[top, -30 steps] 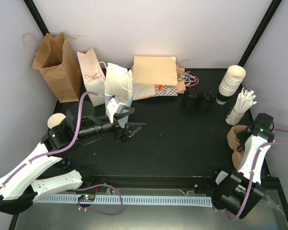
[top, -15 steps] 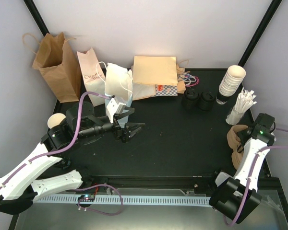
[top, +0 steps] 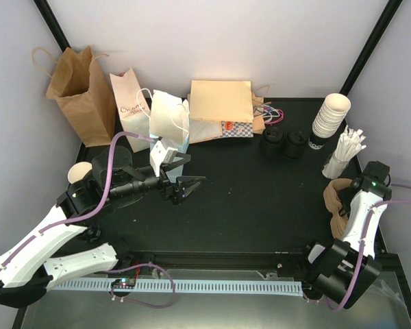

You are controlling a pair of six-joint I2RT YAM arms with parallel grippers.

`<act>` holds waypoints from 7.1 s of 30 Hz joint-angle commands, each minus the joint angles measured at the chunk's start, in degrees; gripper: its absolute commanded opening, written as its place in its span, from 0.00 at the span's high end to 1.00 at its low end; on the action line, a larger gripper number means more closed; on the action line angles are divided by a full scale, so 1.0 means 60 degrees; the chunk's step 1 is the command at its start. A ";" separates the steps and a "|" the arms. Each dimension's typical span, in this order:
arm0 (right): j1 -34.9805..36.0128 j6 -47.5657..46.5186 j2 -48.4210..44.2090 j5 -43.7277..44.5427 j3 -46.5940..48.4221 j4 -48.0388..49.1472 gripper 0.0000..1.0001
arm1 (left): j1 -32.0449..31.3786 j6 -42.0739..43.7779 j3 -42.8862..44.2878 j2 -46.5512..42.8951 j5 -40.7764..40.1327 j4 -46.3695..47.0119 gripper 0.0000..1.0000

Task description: Pack the takeout coffee

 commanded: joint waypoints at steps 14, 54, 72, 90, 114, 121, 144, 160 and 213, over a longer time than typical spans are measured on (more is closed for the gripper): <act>-0.0038 0.0062 -0.0805 -0.0092 0.0595 -0.0544 0.52 | -0.0043 0.0293 0.0036 -0.0065 -0.0215 -0.0169 0.04; -0.0034 -0.0013 -0.0993 -0.0275 0.0587 -0.0547 0.68 | -0.0043 0.0501 -0.0130 -0.0179 -0.0340 -0.0201 0.03; -0.0039 -0.0053 -0.0454 0.0182 0.0421 -0.0275 0.24 | -0.0047 0.0505 -0.0158 -0.0212 -0.0337 -0.0219 0.03; -0.0036 -0.0145 -0.0214 0.0075 0.0242 -0.0025 0.44 | -0.0043 0.0484 -0.0216 -0.0197 -0.0308 -0.0153 0.03; -0.0033 -0.0233 -0.0611 -0.0101 0.0842 -0.0691 0.67 | -0.0043 0.0451 -0.0477 -0.0458 -0.0318 -0.0002 0.03; -0.0041 -0.0276 -0.0617 0.0029 0.1001 -0.0912 0.67 | -0.0043 0.0447 -0.0559 -0.0497 -0.0314 0.0040 0.03; -0.0032 -0.0396 -0.2415 0.0487 0.0877 -0.0463 0.63 | -0.0456 -0.0351 -0.0736 0.0361 0.0490 0.1098 0.04; 0.0103 -0.0742 -0.2780 -0.2873 0.1814 -0.1868 0.67 | -0.0758 -0.0569 -0.0846 0.0607 0.0409 0.1364 0.04; 1.2198 -0.1281 0.1352 -0.1805 0.1323 0.2484 0.54 | -0.0878 -0.0707 -0.1110 0.0382 -0.0791 0.1202 0.04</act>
